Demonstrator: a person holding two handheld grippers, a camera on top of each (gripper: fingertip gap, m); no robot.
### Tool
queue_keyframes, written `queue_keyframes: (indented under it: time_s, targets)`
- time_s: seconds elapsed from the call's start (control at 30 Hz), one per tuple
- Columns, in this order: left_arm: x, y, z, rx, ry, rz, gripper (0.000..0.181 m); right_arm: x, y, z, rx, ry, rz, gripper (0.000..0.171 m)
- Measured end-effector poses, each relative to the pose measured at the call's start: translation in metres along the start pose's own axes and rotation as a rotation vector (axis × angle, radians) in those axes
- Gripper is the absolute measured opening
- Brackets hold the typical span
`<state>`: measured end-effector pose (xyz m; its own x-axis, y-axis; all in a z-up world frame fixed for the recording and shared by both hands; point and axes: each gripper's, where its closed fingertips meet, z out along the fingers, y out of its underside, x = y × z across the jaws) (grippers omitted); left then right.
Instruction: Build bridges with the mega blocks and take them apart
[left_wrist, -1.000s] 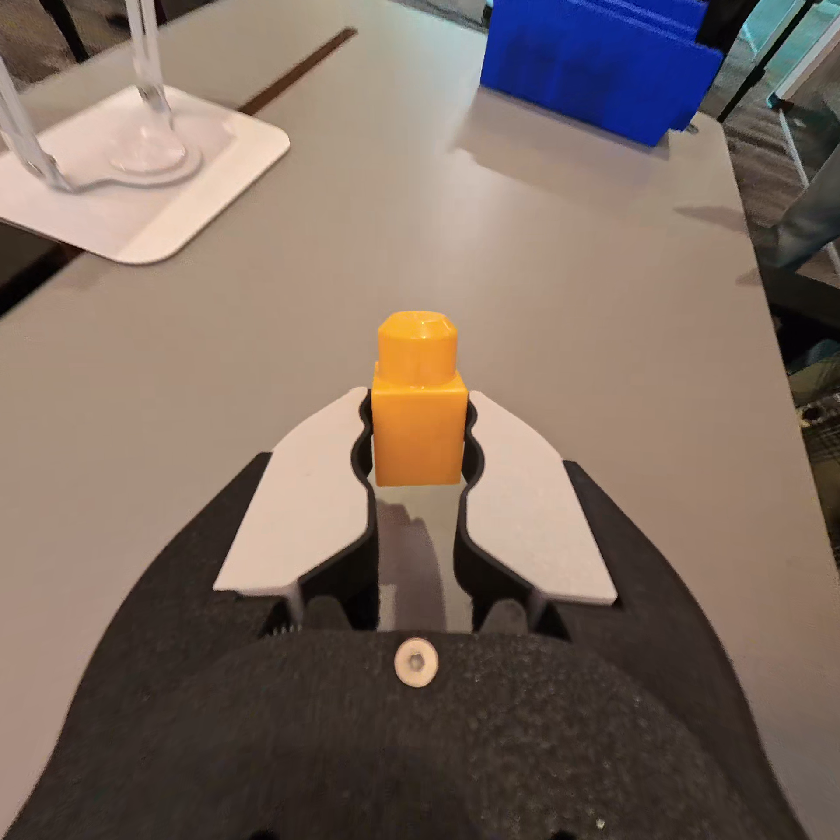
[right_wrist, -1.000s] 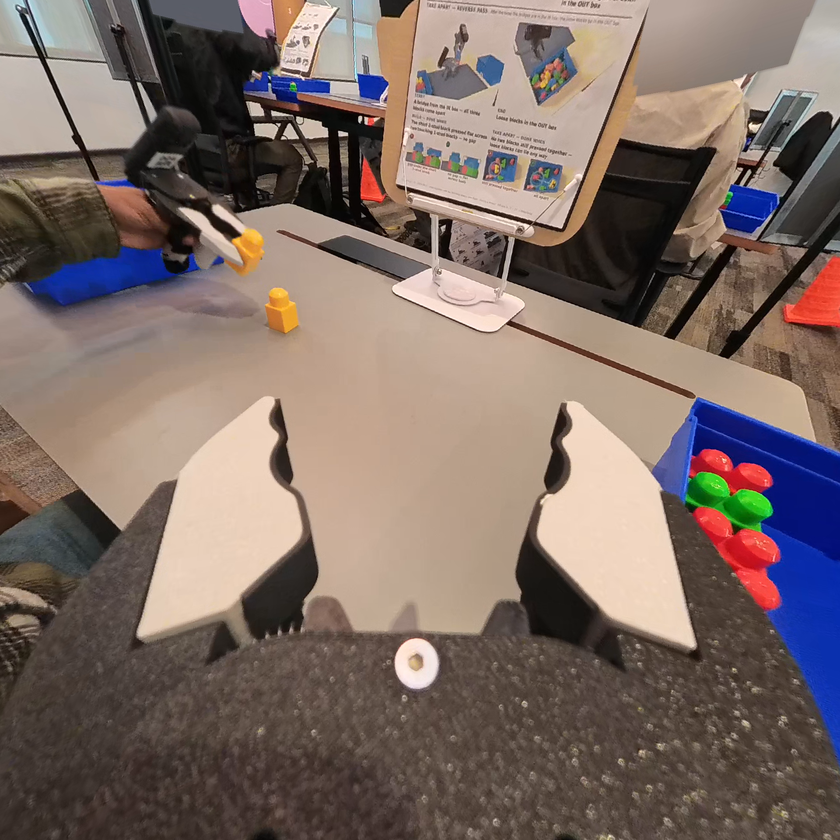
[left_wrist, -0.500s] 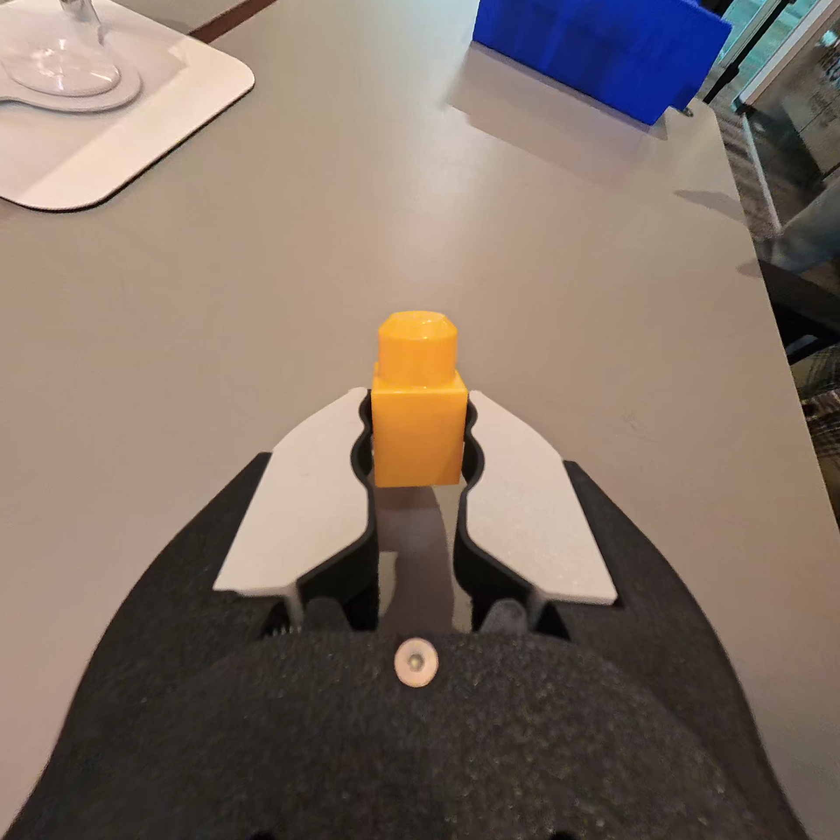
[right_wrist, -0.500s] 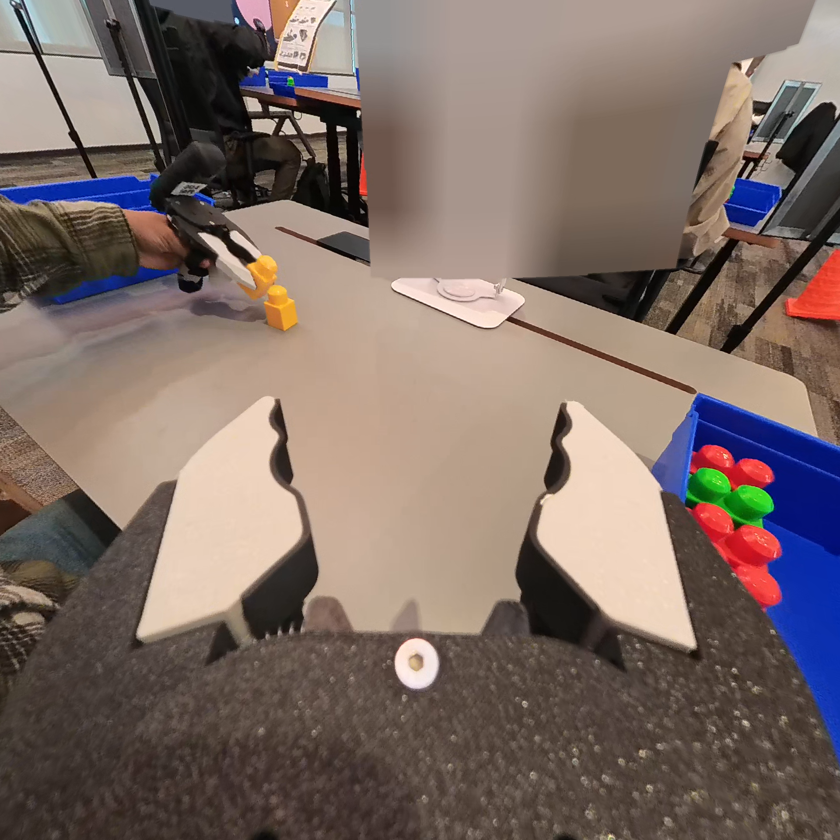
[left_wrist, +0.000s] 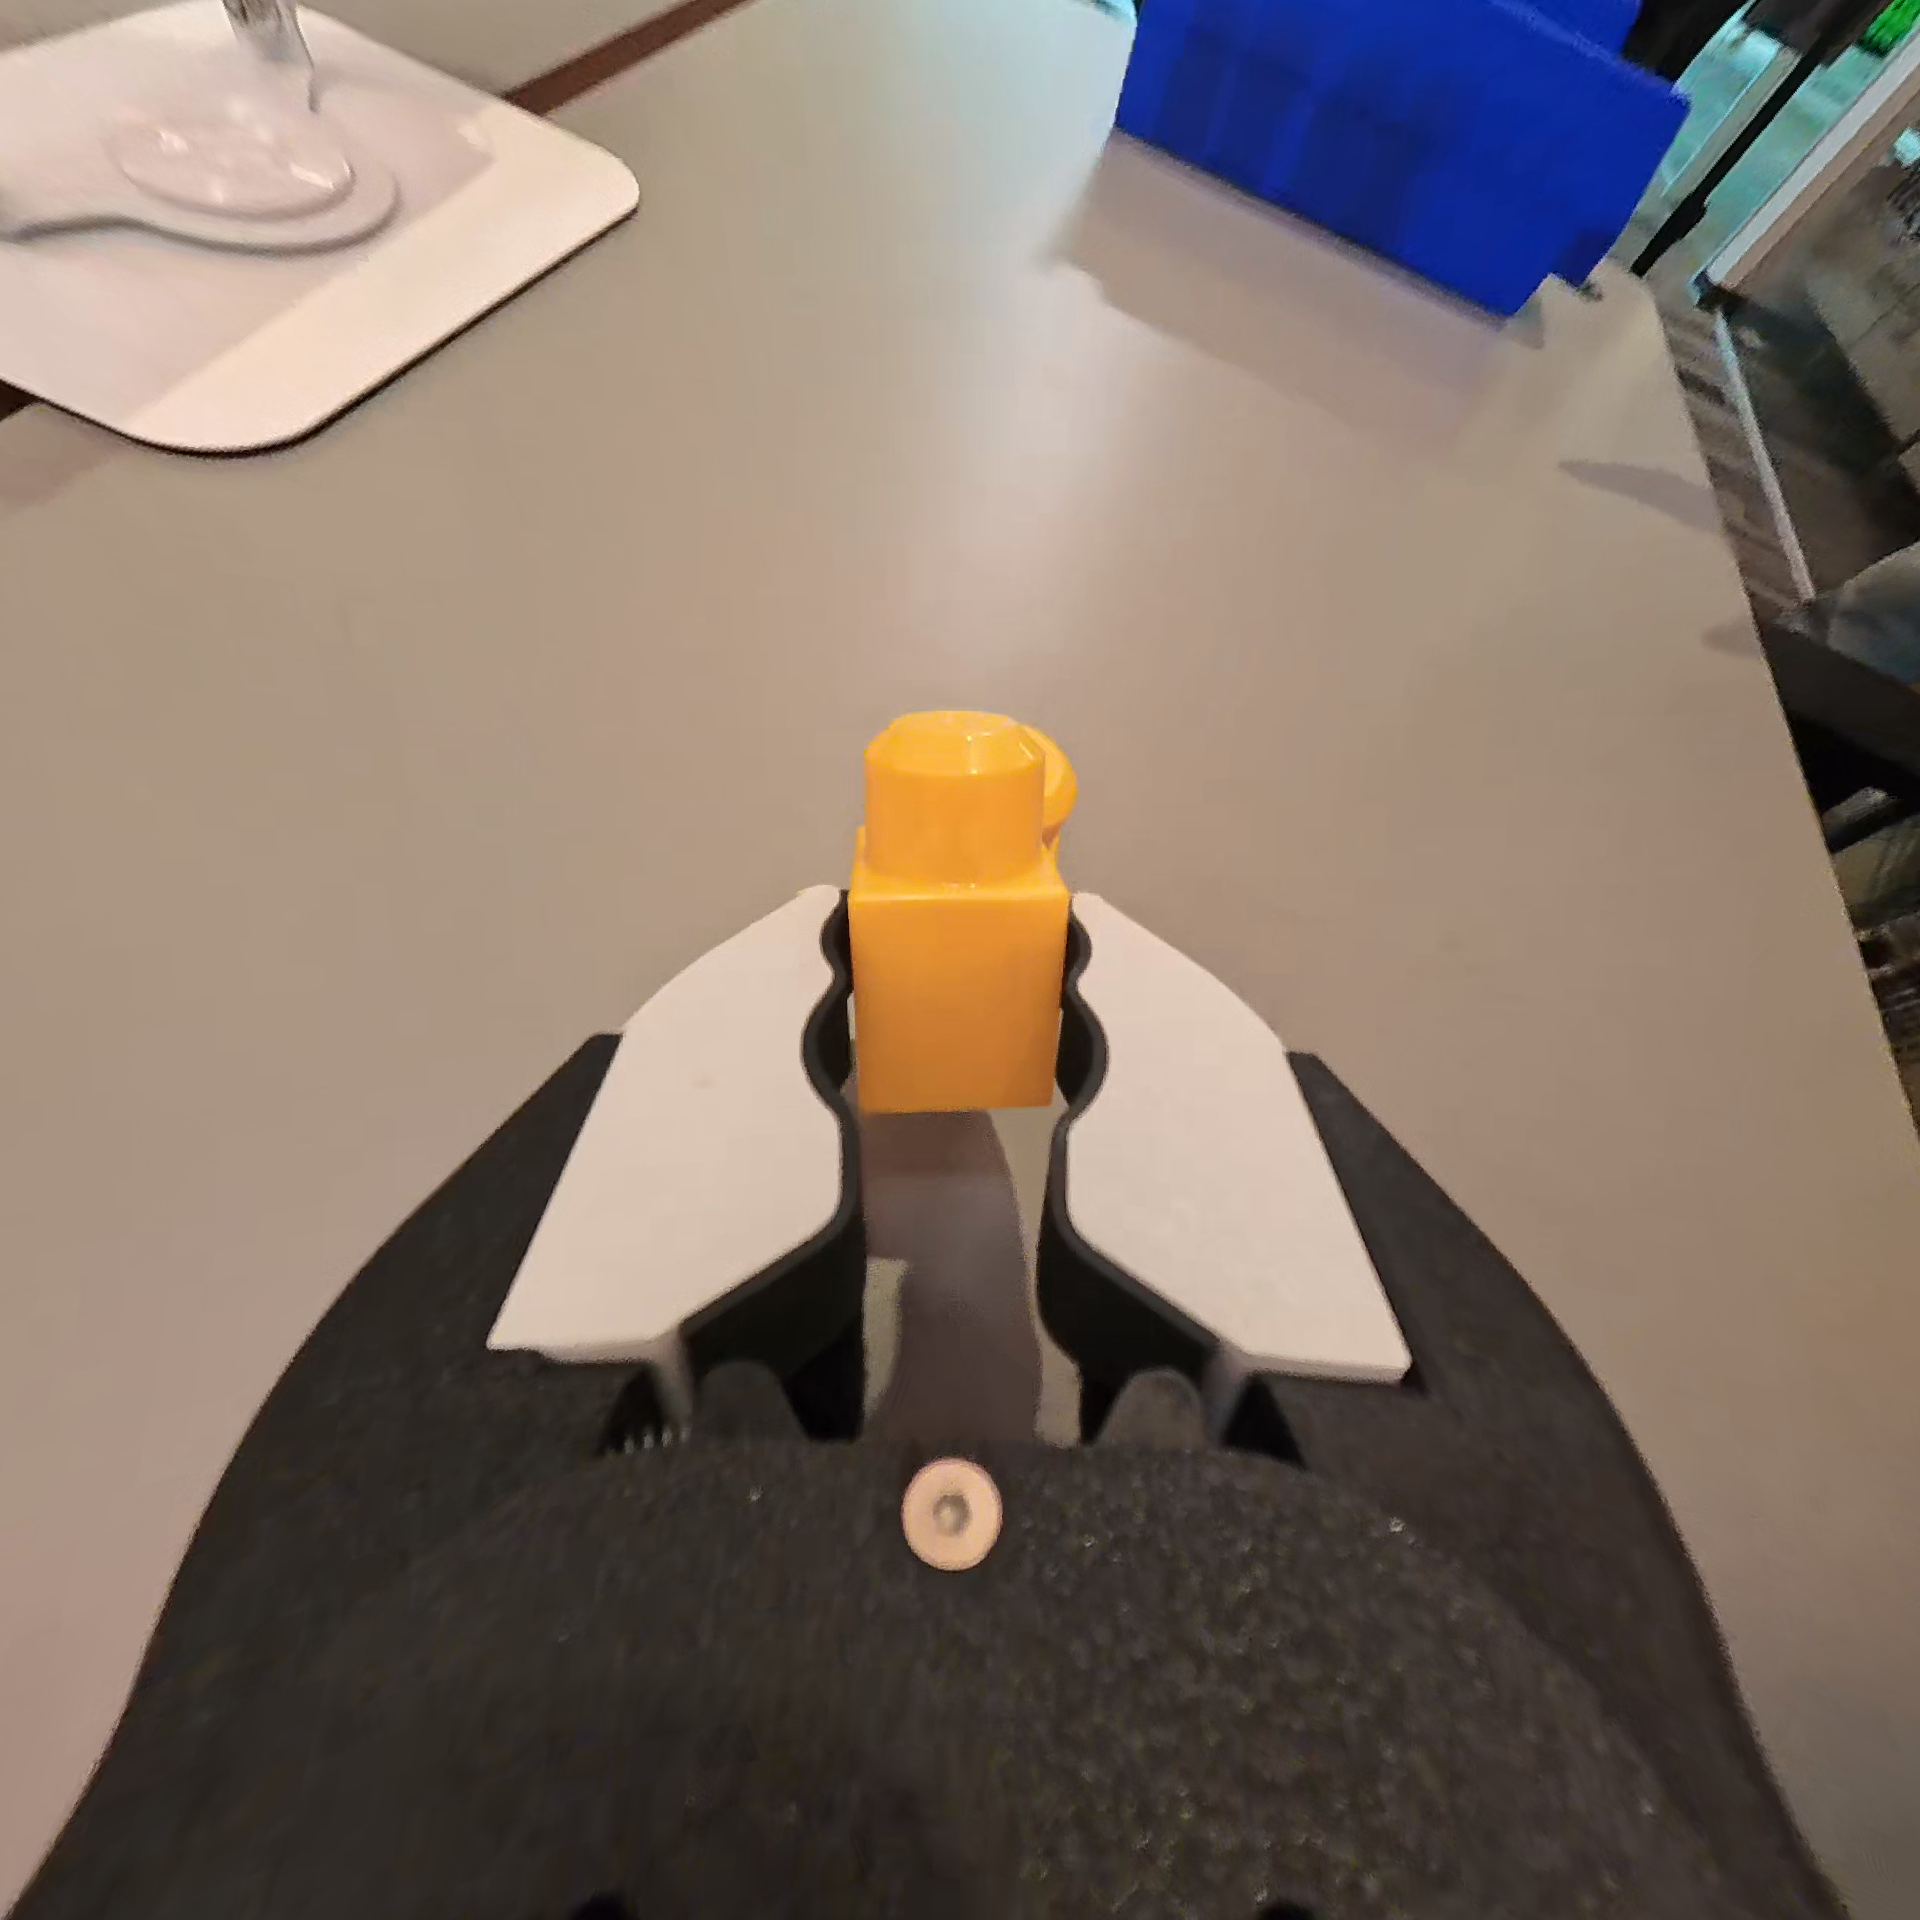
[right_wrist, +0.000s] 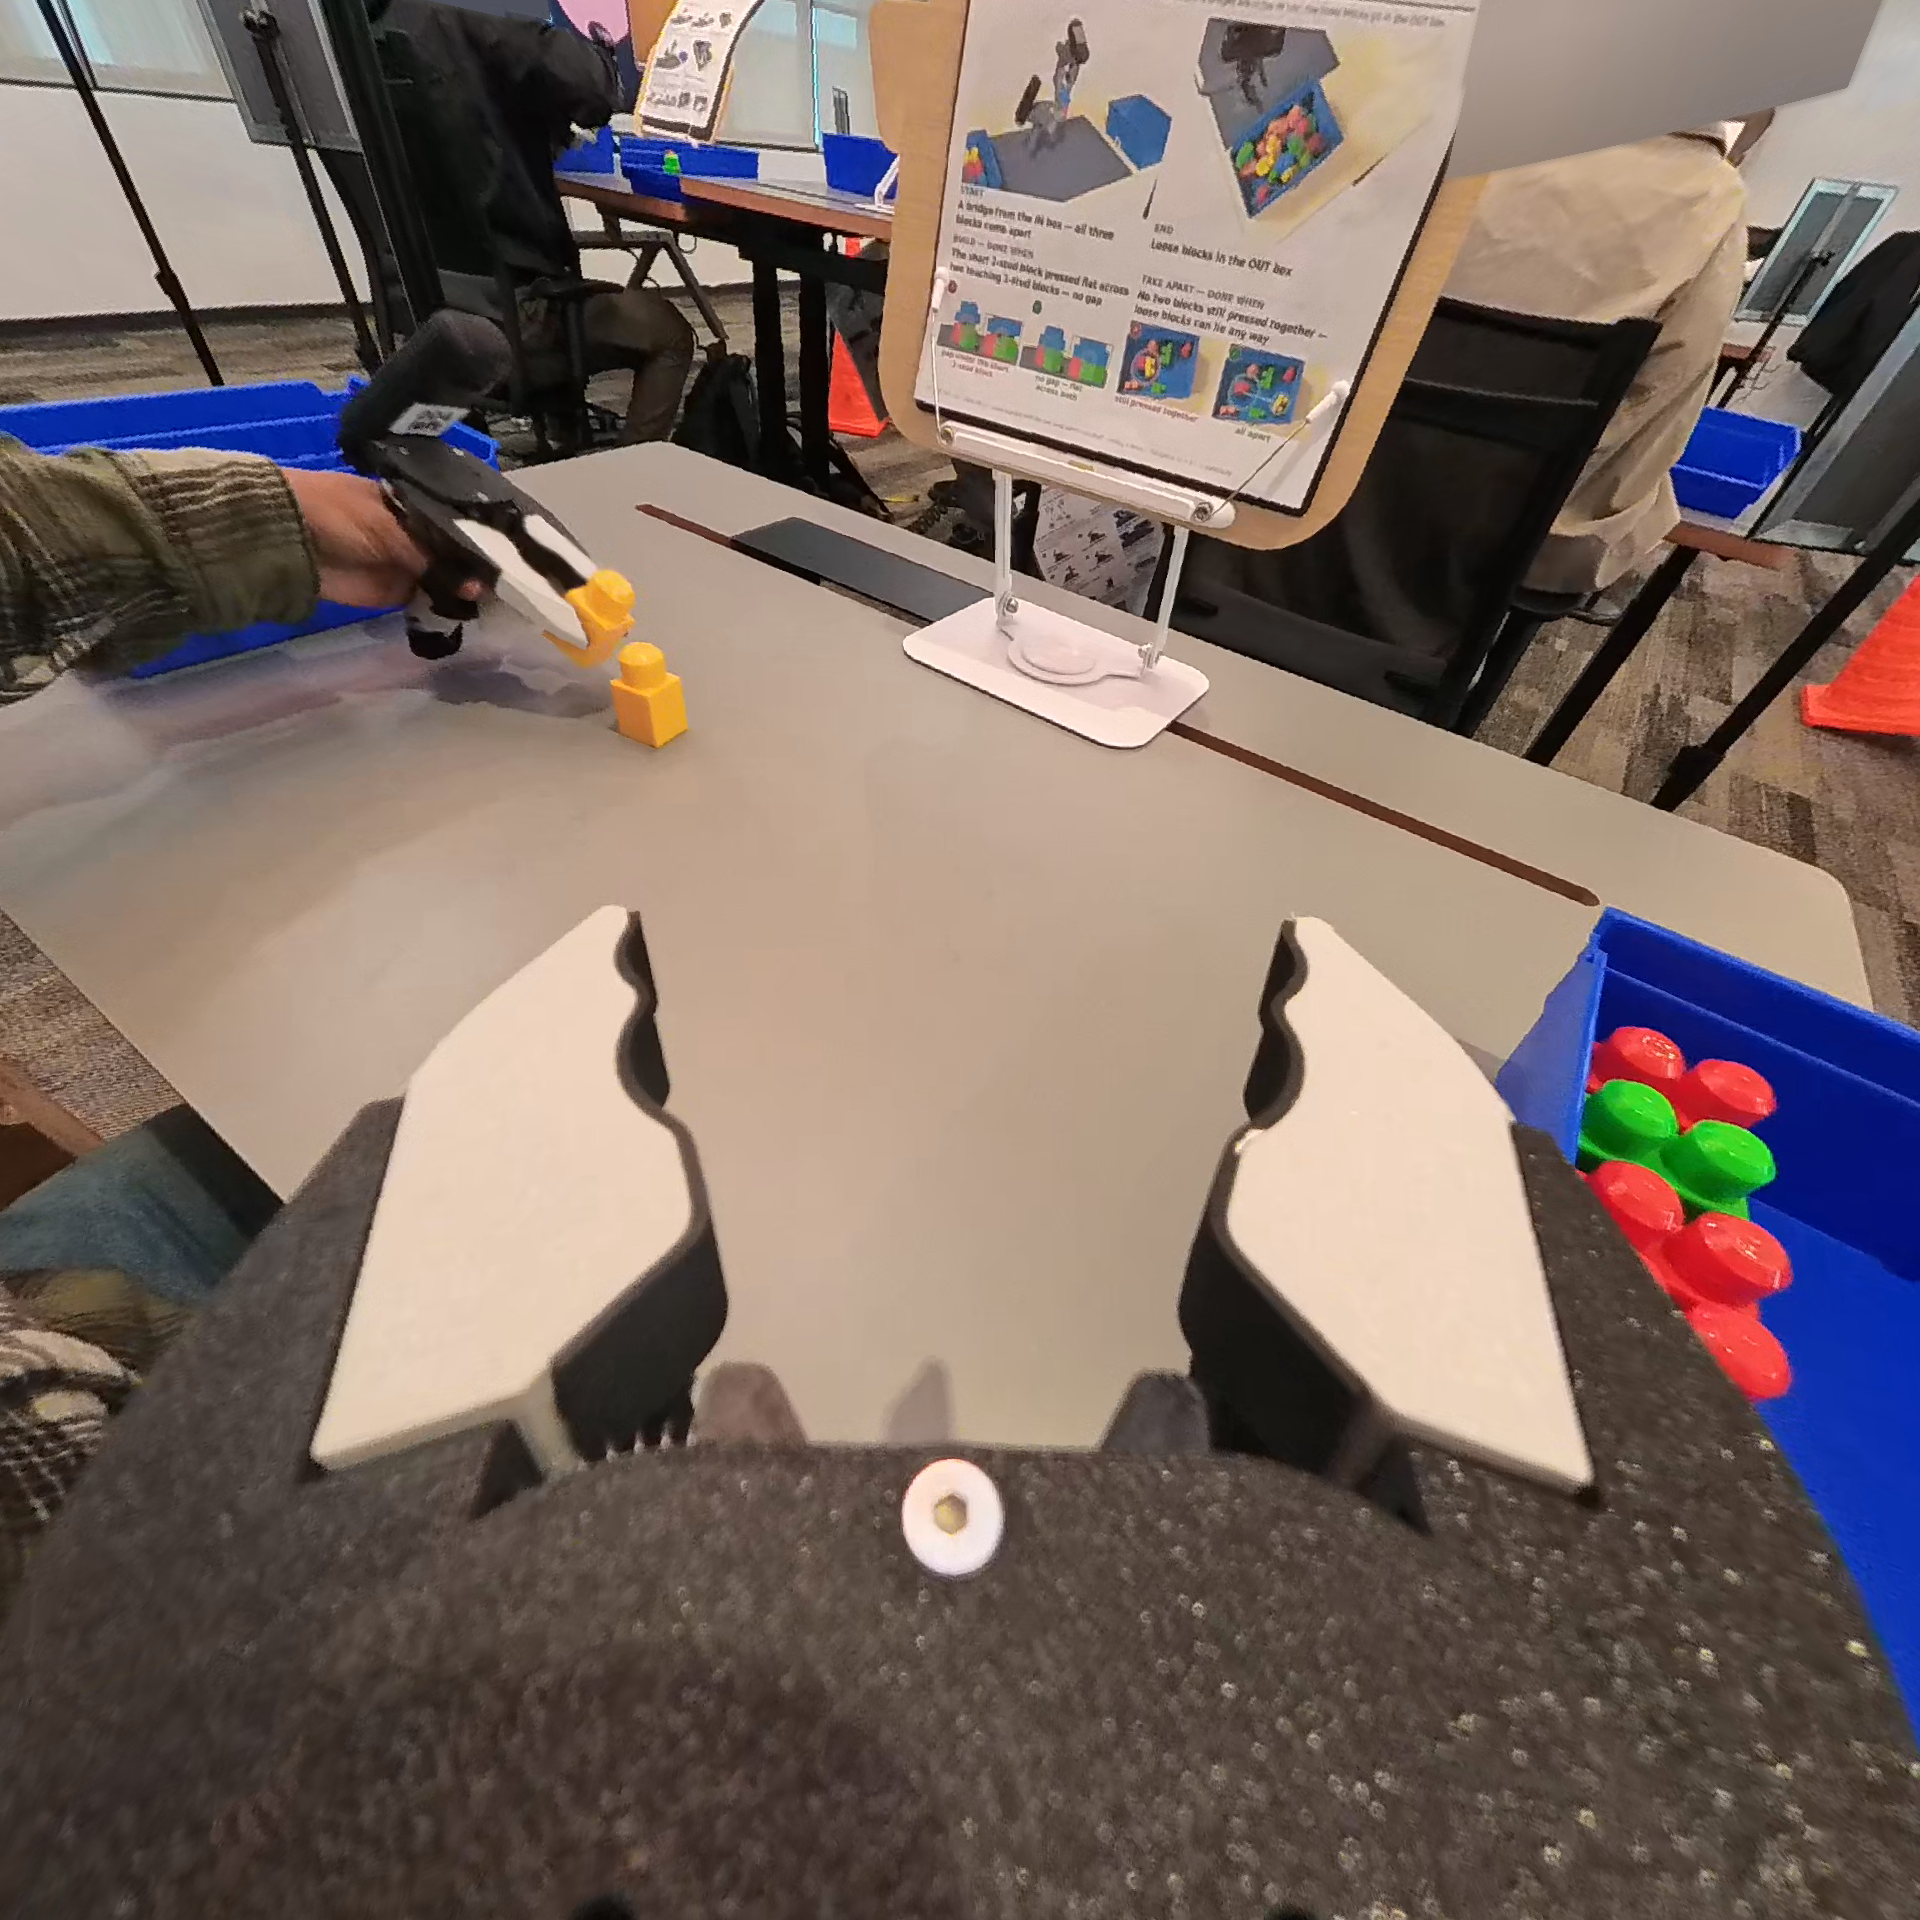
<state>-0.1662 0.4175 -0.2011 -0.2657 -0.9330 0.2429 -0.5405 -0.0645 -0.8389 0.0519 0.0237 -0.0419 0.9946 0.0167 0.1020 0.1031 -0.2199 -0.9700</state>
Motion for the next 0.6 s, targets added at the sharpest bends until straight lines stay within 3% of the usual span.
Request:
queue_keyframes:
  time_s: [0.3,0.6]
  targets:
    - [-0.008,0.037,0.004,-0.25,-0.031,0.022,0.036,-0.003,-0.003,0.0,-0.01,0.006,-0.013,0.11]
    - [-0.016,0.047,-0.002,-0.488,-0.097,0.071,0.036,-0.006,-0.003,0.003,-0.012,0.0,-0.015,0.11]
